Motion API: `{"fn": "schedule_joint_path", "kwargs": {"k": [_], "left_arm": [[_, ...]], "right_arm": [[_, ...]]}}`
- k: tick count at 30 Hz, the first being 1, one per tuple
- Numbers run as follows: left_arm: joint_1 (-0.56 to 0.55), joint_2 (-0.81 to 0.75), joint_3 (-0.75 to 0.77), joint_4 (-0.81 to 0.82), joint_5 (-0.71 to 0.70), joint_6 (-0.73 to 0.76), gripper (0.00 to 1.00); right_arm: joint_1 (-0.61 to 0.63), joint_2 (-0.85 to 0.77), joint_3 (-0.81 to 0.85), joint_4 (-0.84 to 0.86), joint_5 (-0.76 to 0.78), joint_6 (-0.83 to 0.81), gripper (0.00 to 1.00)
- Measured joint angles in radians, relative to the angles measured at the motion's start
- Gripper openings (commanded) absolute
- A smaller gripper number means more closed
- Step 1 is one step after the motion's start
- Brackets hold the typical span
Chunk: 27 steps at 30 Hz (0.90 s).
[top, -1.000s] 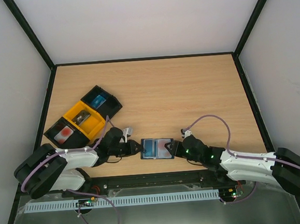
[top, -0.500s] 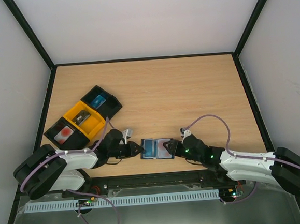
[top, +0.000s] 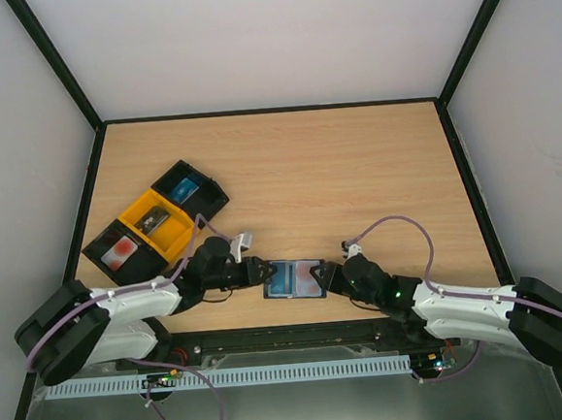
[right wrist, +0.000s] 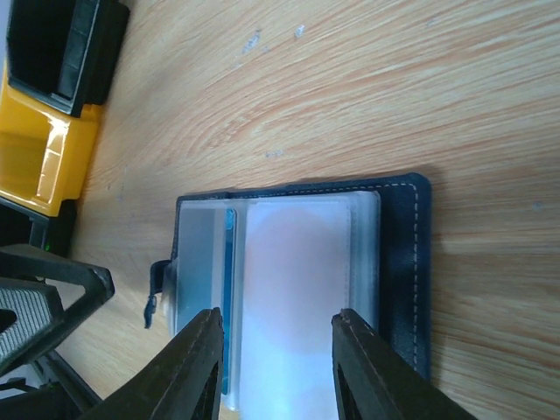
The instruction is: Take the credit cards out of the card holder
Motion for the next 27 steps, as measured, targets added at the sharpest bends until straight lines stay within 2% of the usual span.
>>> {"fn": "schedule_joint_path", "kwargs": {"k": [11, 27], "left_arm": [[-0.001, 0.18, 0.018, 0.047, -0.013, 0.028, 0.34], [-0.002, 0.22, -0.022, 0.175, -0.018, 0.03, 0.34]], "right_arm": [[0.0, 0.122, -0.003, 0.058, -0.015, 0.003, 0.35], [0.0, 0.116, -0.011, 0.119, -0.041, 0.006, 0.35]]}}
